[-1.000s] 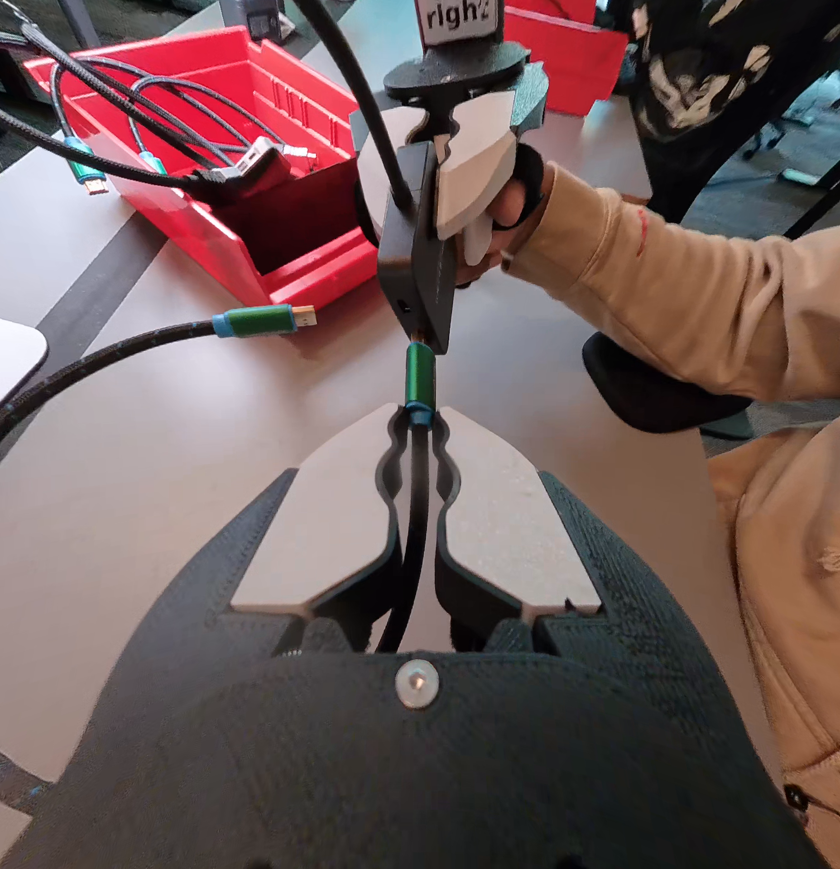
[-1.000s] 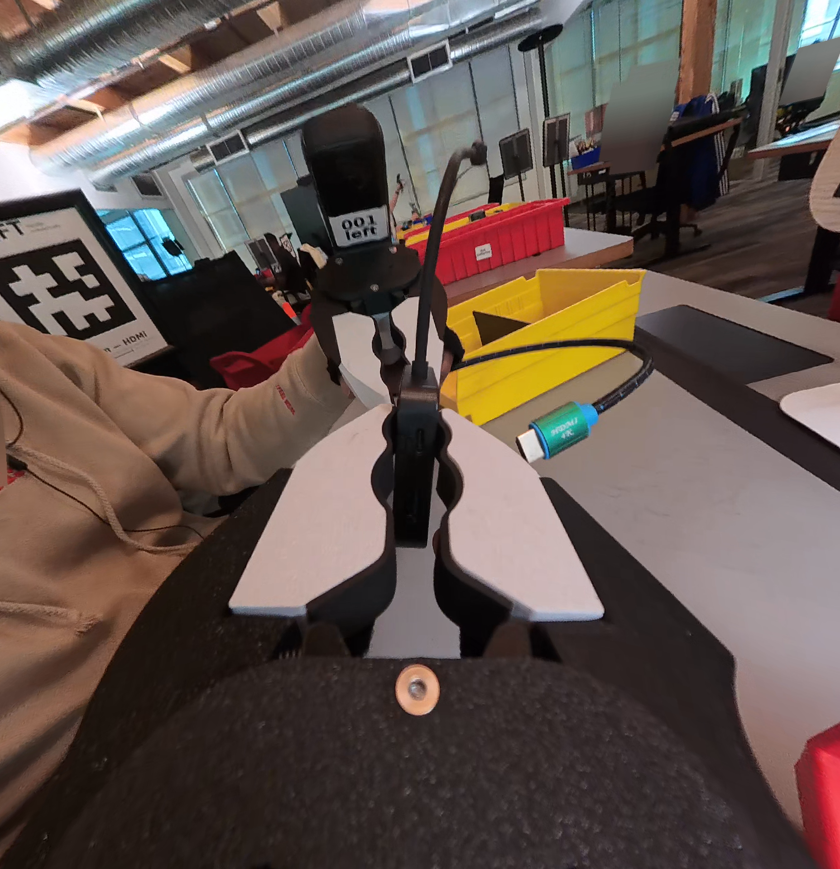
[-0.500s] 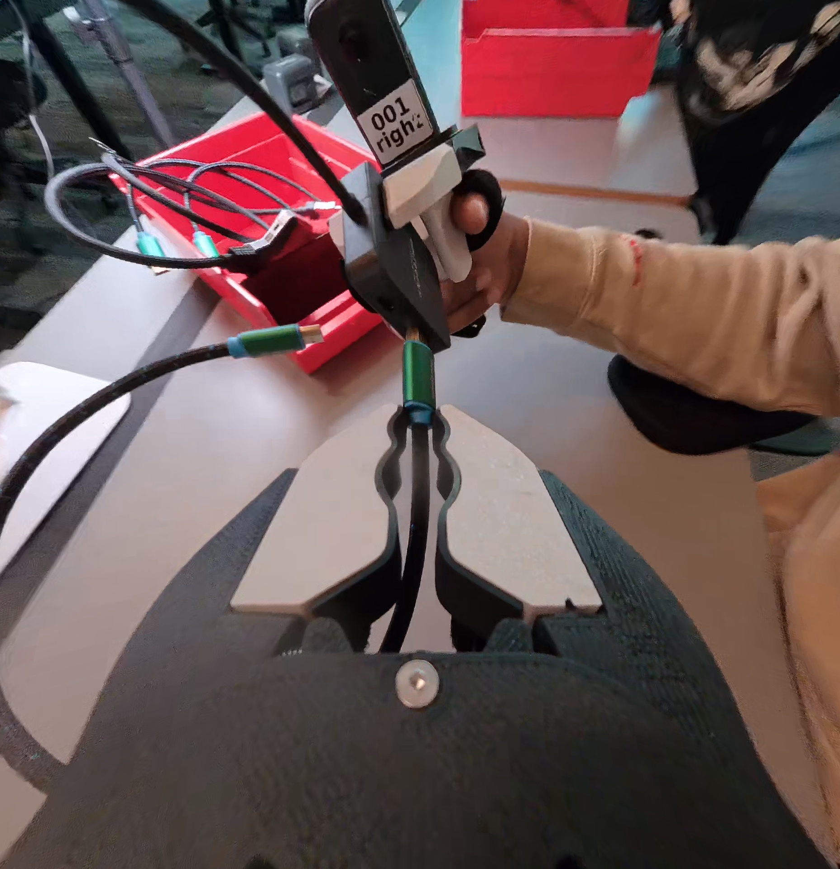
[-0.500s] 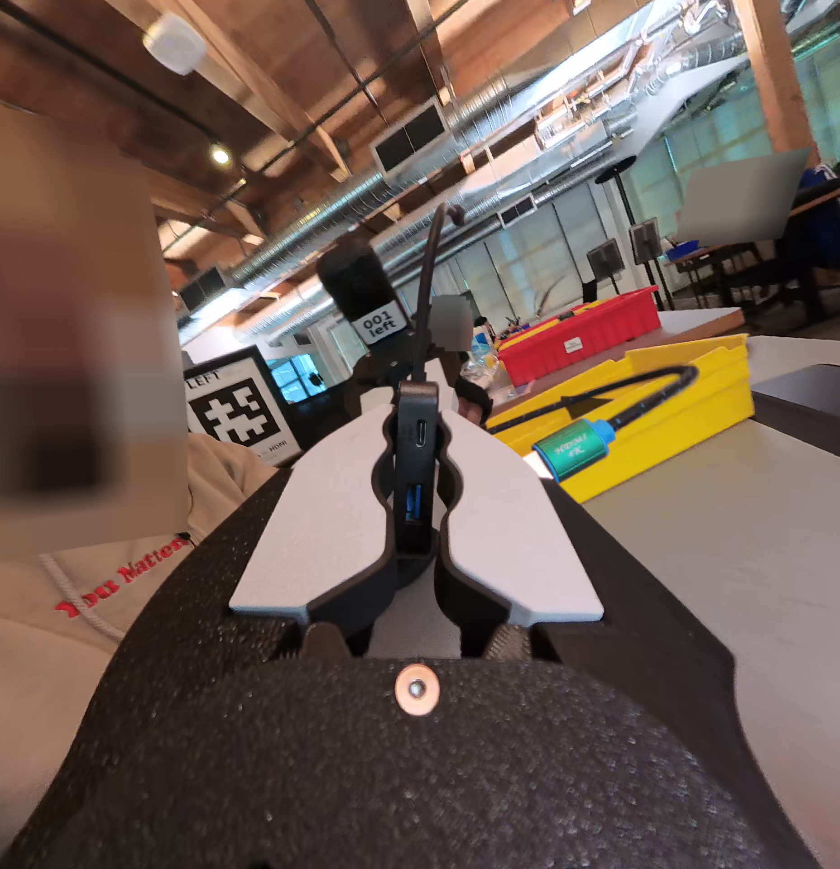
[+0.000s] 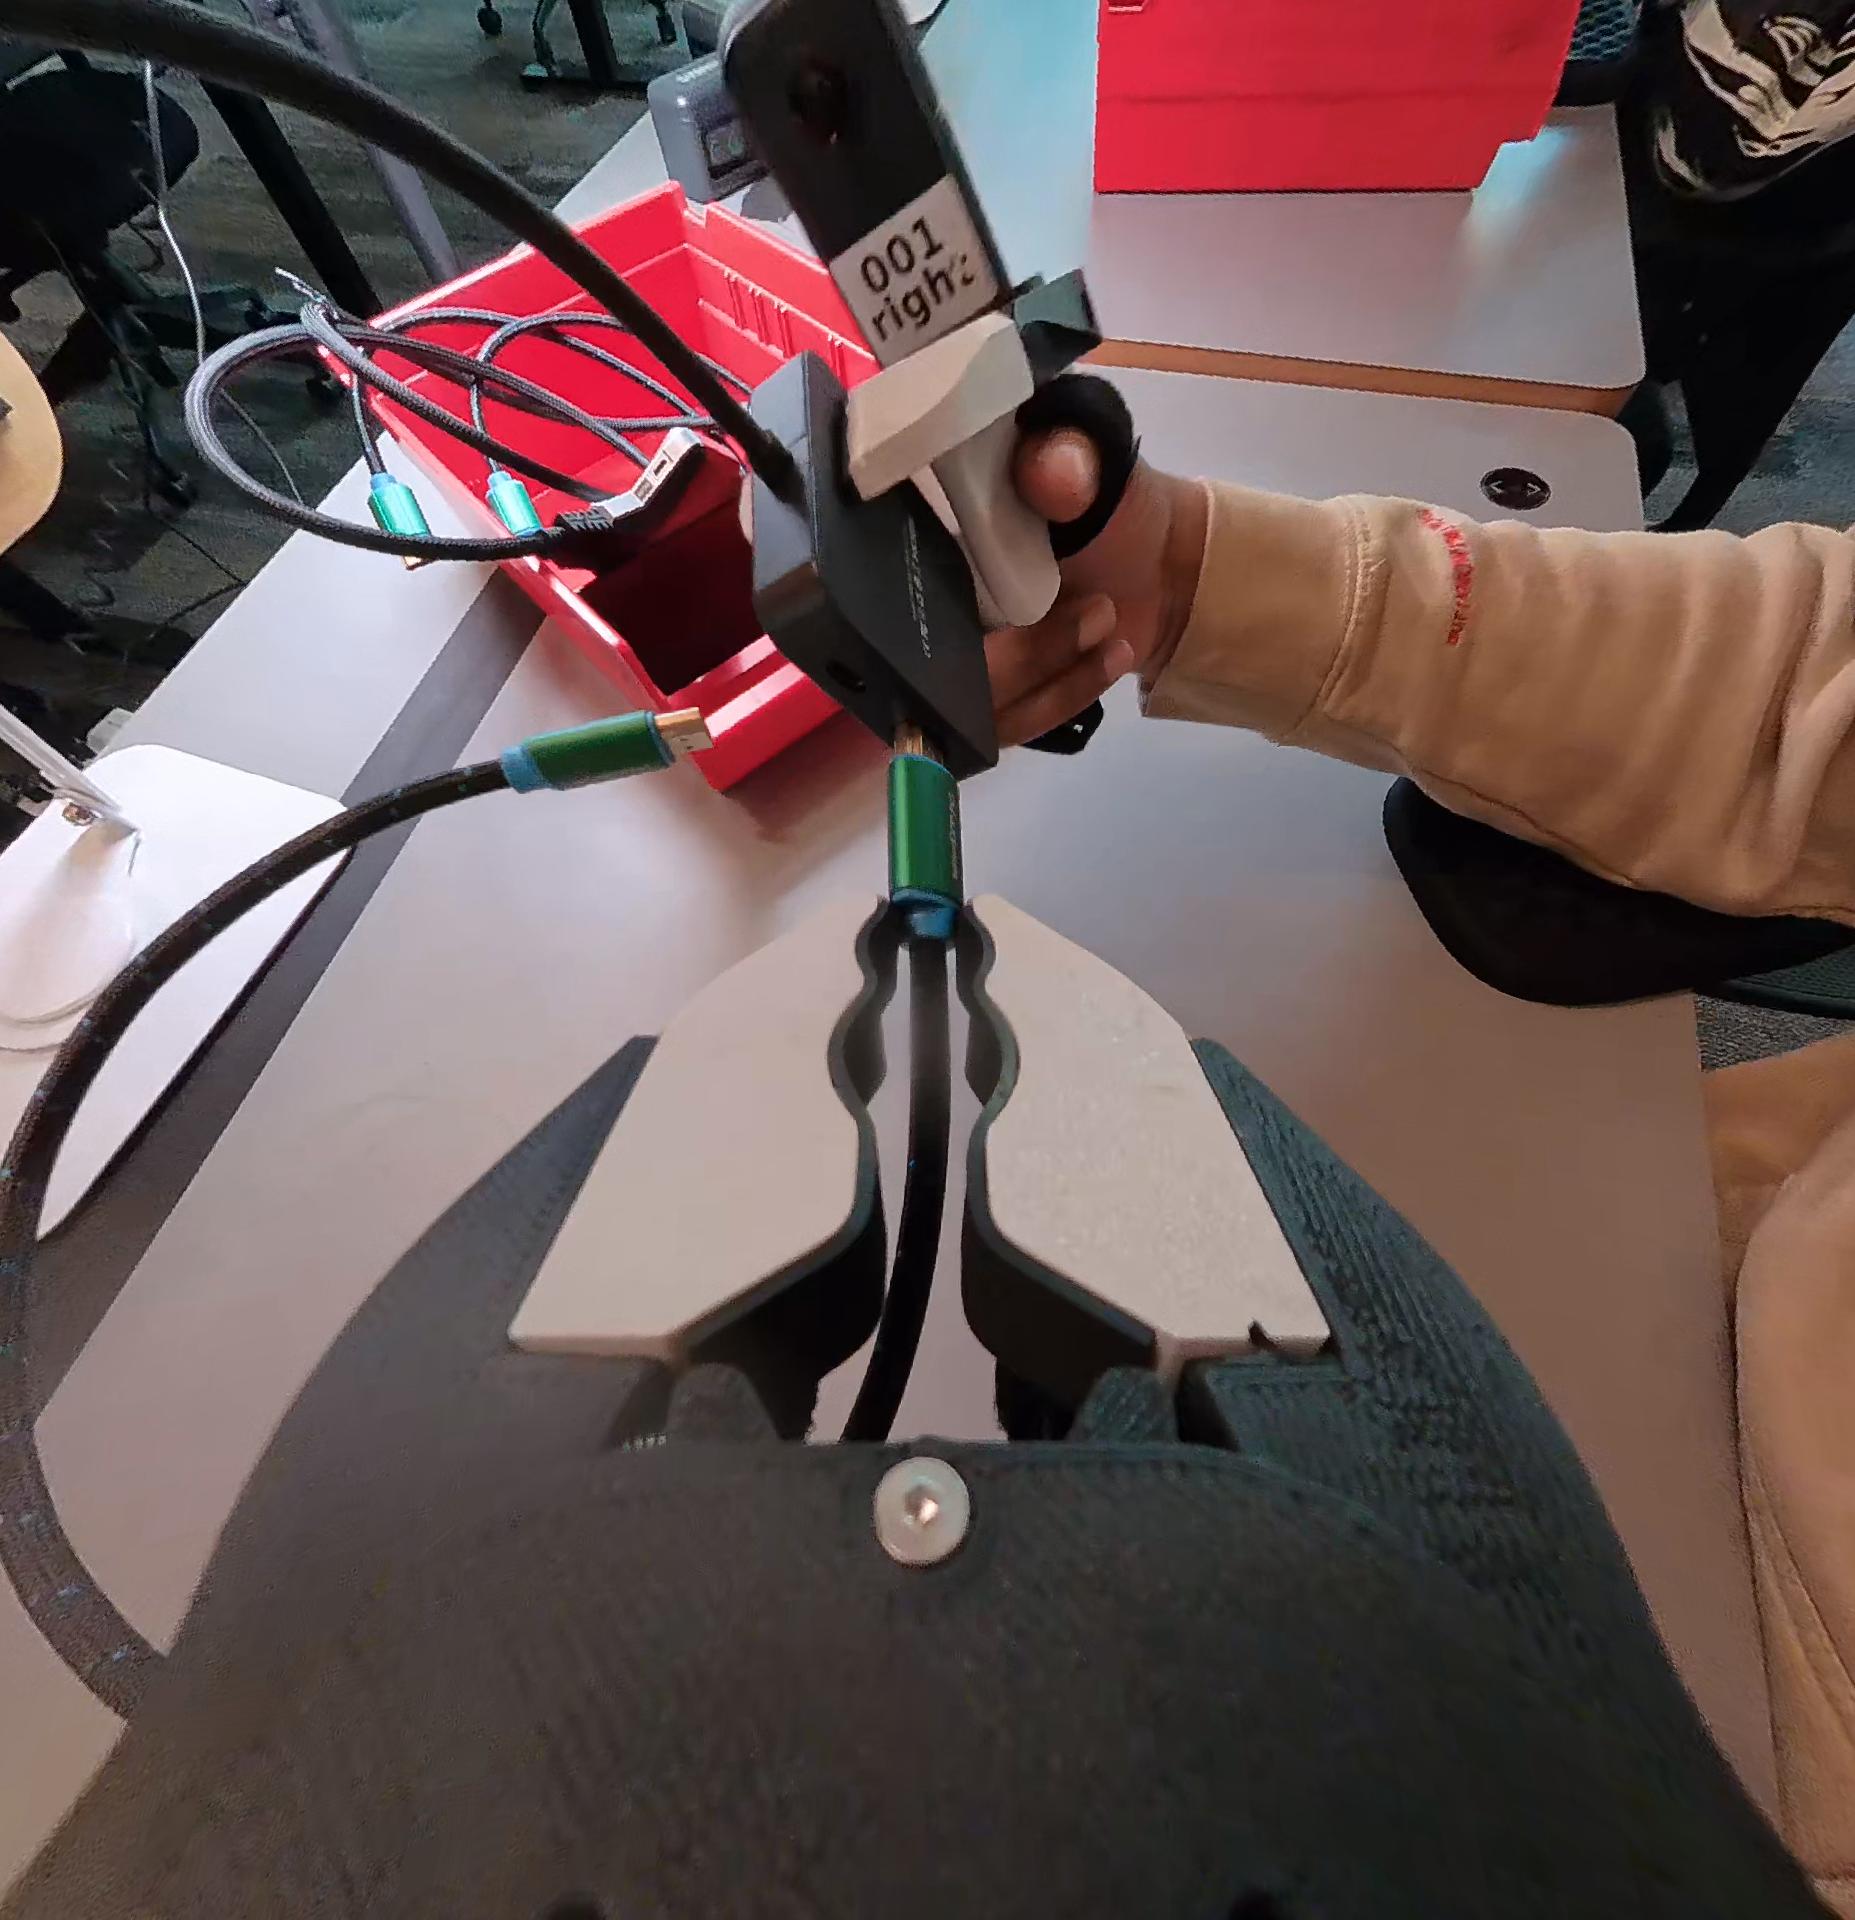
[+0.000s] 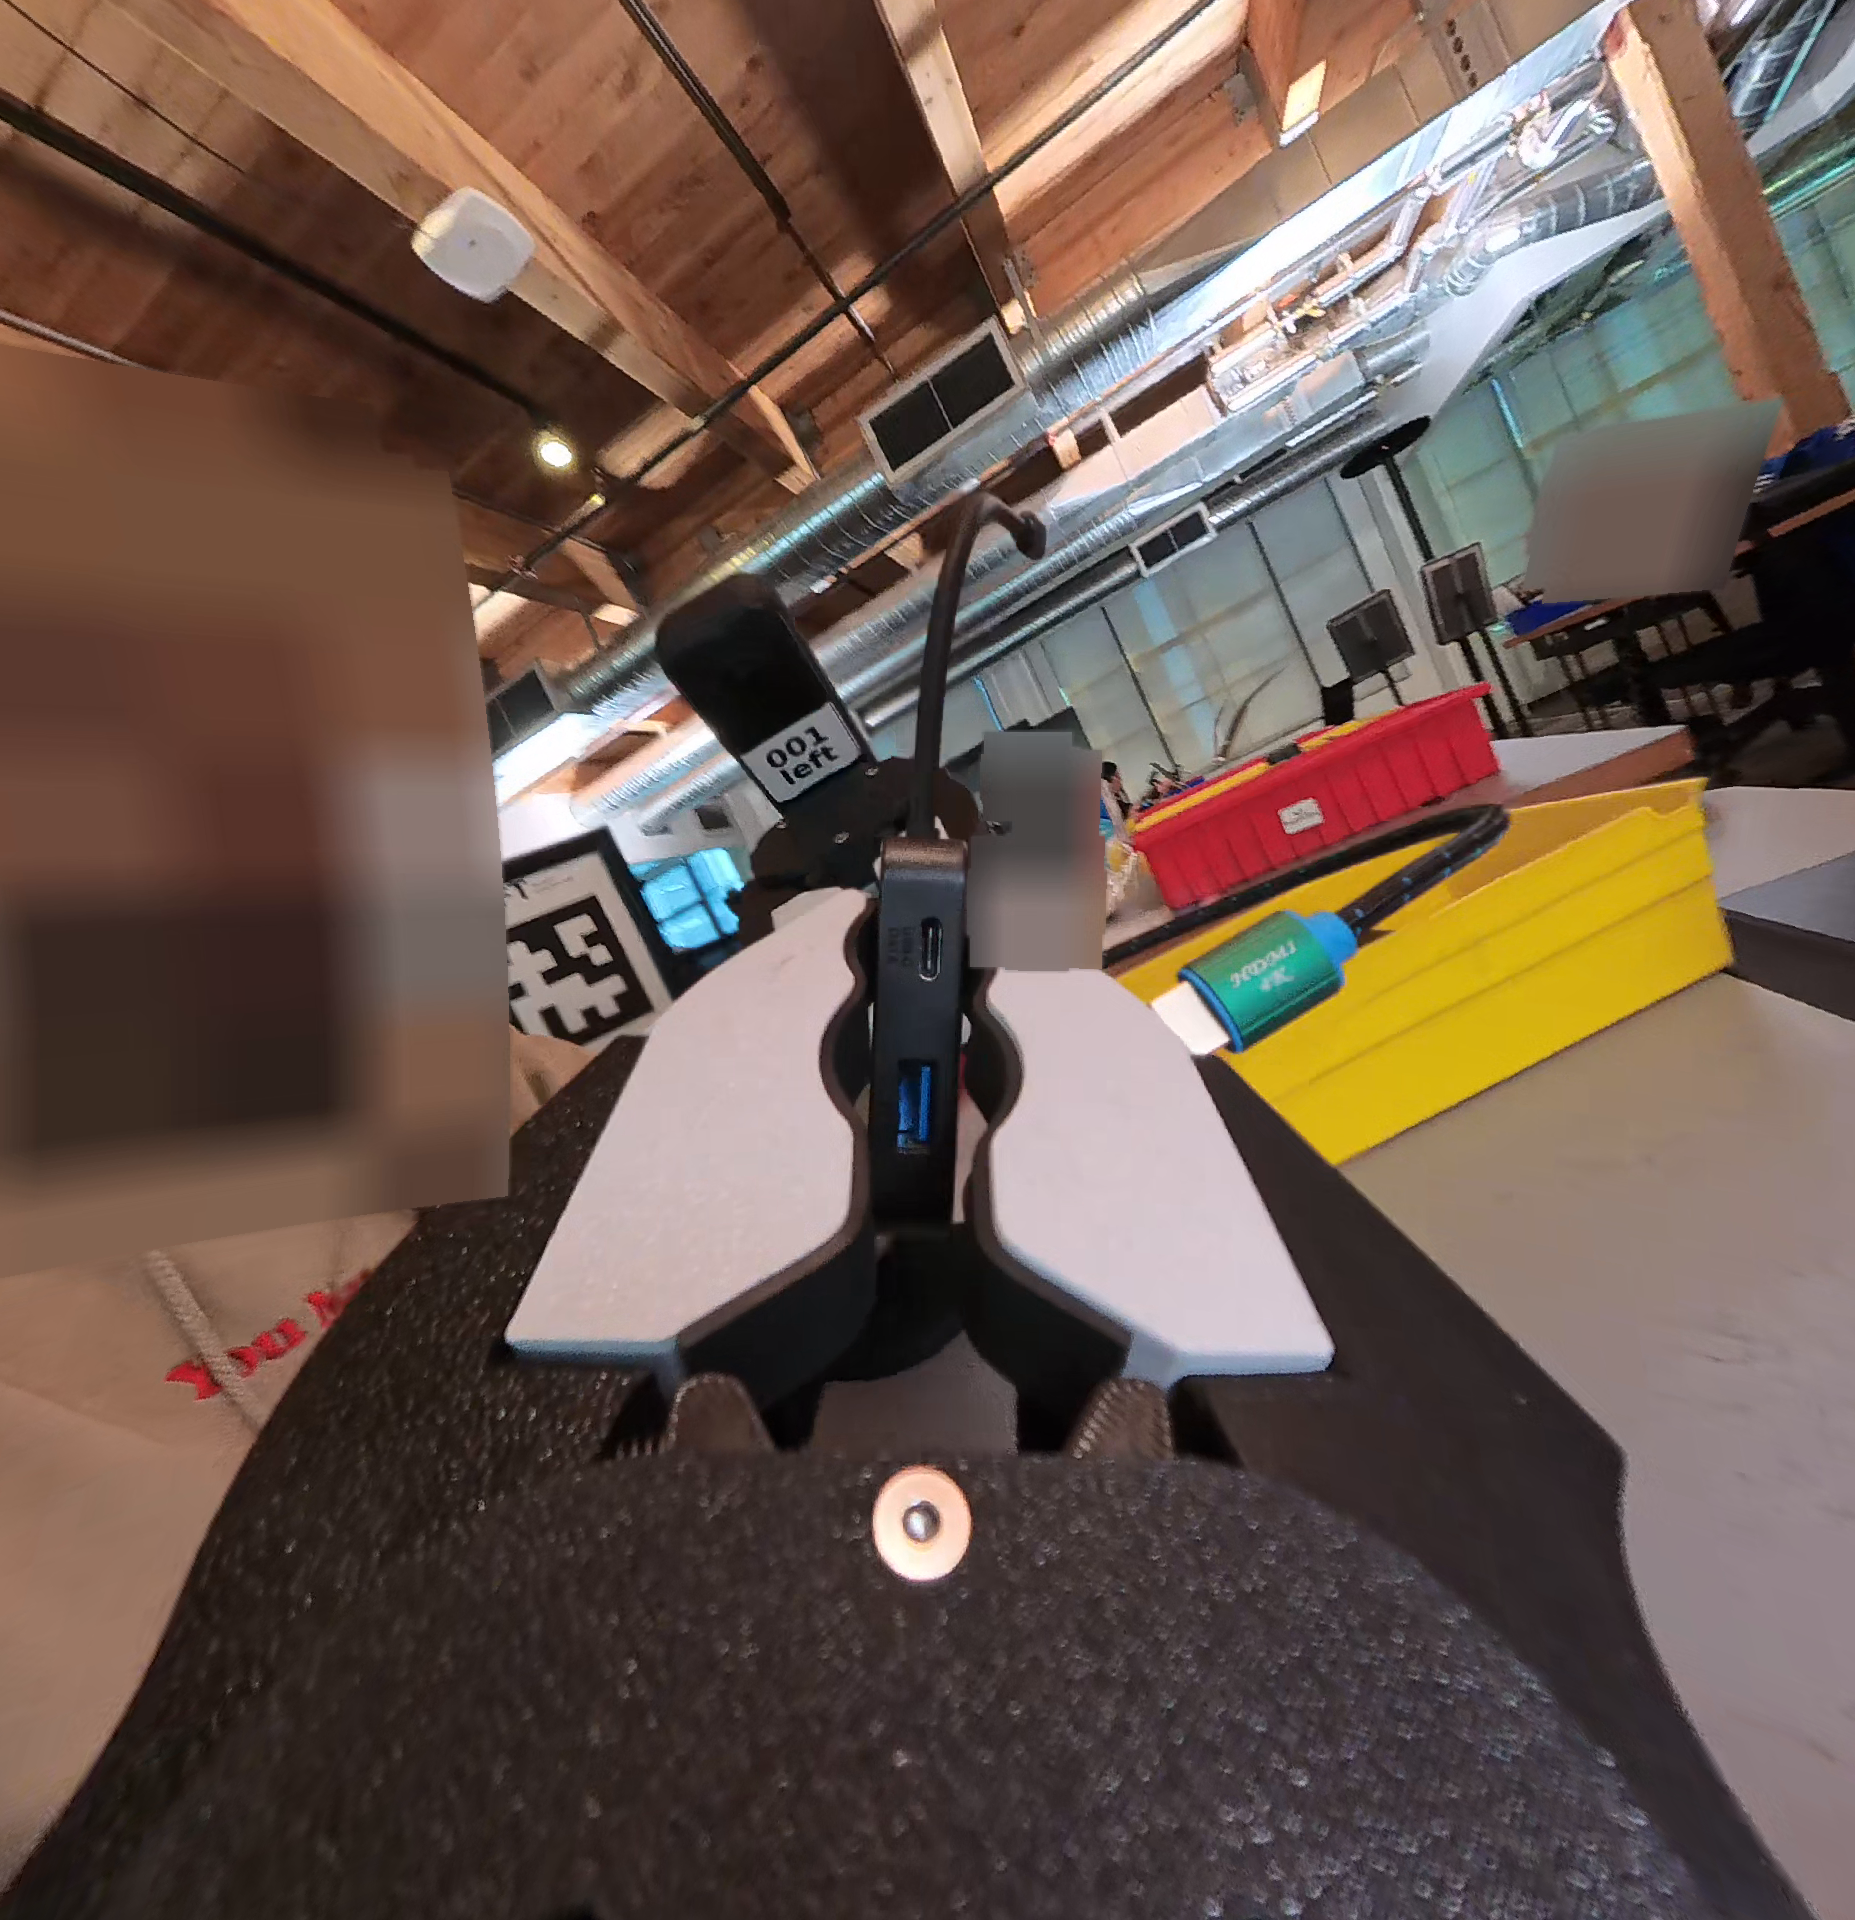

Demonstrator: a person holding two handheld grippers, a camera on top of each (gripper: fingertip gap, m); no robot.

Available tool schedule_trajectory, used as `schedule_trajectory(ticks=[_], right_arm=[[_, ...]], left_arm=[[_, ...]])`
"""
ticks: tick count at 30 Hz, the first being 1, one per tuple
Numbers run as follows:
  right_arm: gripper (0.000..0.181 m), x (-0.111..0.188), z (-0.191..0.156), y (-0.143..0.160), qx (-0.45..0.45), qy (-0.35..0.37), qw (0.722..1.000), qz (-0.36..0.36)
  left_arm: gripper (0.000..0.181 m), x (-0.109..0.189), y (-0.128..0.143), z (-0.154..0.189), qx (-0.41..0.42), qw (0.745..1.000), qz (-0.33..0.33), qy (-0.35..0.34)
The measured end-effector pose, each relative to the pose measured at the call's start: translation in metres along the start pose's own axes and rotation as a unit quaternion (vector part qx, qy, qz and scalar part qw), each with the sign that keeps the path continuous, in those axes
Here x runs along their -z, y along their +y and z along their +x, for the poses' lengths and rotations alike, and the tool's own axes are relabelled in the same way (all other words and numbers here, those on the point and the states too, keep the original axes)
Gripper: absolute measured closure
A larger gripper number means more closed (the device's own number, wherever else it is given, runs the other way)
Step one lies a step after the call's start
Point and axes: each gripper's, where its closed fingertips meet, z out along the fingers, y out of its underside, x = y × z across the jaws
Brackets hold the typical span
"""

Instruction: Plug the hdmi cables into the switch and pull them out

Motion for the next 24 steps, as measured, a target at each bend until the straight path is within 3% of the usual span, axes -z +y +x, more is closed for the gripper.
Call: schedule_trajectory(ticks=[1,8,14,21,24], right_arm=[[0.168,0.0,0.001,0.0,0.012,0.013,1.0,-0.008],[0.167,-0.009,0.005,0.014,0.059,0.065,0.993,-0.078],[0.167,-0.007,0.012,0.001,0.056,0.085,0.994,-0.033],[0.167,-0.01,0.014,-0.016,0.051,0.093,0.994,0.036],[0.168,-0.013,0.016,-0.014,0.049,0.105,0.993,0.016]], left_arm=[[0.17,-0.001,0.001,-0.001,0.001,1.0,-0.001,0.0],[0.171,0.003,0.011,-0.007,0.013,0.999,-0.007,0.036],[0.171,-0.012,0.008,-0.009,0.05,0.996,0.034,0.063],[0.171,-0.005,-0.005,-0.021,0.085,0.987,0.114,0.077],[0.171,0.0,-0.004,-0.023,0.069,0.989,0.111,0.072]])
